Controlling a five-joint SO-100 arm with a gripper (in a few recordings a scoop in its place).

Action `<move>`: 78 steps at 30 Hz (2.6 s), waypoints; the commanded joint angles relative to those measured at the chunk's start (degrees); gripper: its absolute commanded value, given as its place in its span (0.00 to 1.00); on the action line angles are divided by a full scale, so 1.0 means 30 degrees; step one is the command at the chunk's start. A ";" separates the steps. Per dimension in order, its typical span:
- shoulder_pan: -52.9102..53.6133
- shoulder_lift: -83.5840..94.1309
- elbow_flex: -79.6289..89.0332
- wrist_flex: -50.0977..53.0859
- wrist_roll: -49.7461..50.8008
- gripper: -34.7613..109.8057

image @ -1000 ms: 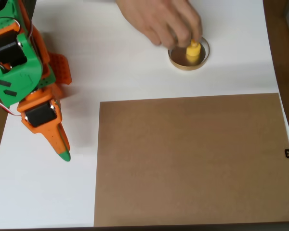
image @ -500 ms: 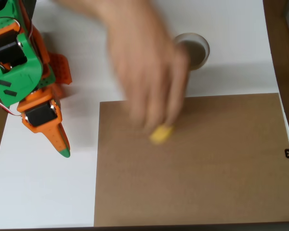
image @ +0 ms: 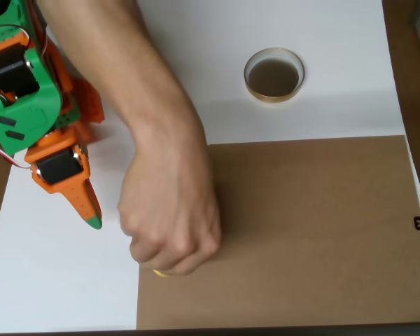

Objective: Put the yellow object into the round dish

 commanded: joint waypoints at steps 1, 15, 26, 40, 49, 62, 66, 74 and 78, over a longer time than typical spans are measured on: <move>0.0205 0.0352 -0.0264 0.0176 -0.0264 0.27; 0.0205 0.0352 -0.0264 0.0176 -0.0264 0.27; 0.0205 0.0352 -0.0264 0.0176 -0.0264 0.27; 0.0205 0.0352 -0.0264 0.0176 -0.0264 0.27; 0.0029 0.0352 -0.0264 0.0176 -0.0381 0.27; -0.1670 0.0322 -0.0264 0.0176 -0.2109 0.27; -0.2461 0.0322 -0.0234 0.0205 -0.2930 0.27; -0.5596 0.0322 -0.0059 0.0527 -0.6738 0.27; -0.8408 0.0352 0.0469 0.2168 -1.2832 0.28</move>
